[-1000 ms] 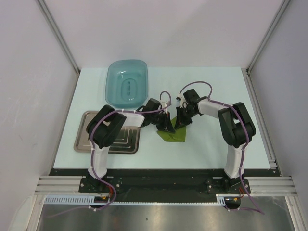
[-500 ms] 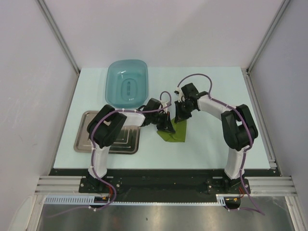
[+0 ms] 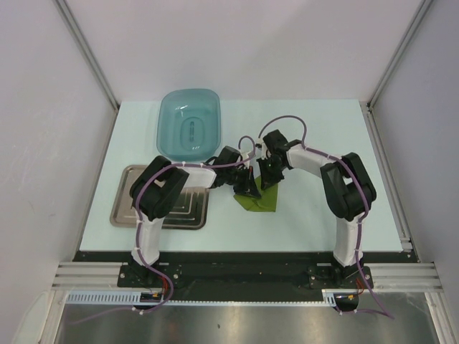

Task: Place the utensils on the paper napkin and roll it up

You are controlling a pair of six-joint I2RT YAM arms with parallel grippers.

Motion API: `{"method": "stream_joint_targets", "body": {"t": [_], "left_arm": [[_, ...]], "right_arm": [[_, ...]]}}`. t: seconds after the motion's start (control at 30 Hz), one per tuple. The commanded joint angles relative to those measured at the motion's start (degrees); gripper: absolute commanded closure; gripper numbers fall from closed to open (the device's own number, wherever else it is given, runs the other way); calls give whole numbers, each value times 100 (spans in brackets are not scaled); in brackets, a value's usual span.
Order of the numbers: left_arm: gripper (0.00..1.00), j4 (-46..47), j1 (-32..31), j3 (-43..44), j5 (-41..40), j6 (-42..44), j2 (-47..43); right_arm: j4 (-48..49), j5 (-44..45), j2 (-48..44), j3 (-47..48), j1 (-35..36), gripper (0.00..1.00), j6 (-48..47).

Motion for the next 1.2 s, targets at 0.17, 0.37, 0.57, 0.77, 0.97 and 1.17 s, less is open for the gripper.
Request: {"method": "stream_joint_targets", "body": {"t": [0.17, 0.37, 0.57, 0.77, 0.97, 1.17], "left_arm": [[96, -4, -1, -148, -325, 299, -197], [90, 524, -80, -202, 0, 212, -795], [91, 788, -106, -210, 176, -219, -603], [91, 1087, -124, -307, 264, -580, -243], [93, 868, -177, -175, 133, -431, 127], [99, 305, -115, -254, -289, -316, 364]], "right_arm": [[-115, 652, 360, 11, 170, 100, -365], [-98, 495, 386, -86, 143, 100, -339], [-71, 169, 377, -95, -32, 100, -198], [-106, -7, 316, -60, -112, 100, -198], [-115, -182, 316, -42, -112, 100, -172], [-176, -253, 140, 54, -164, 97, -172]]}}
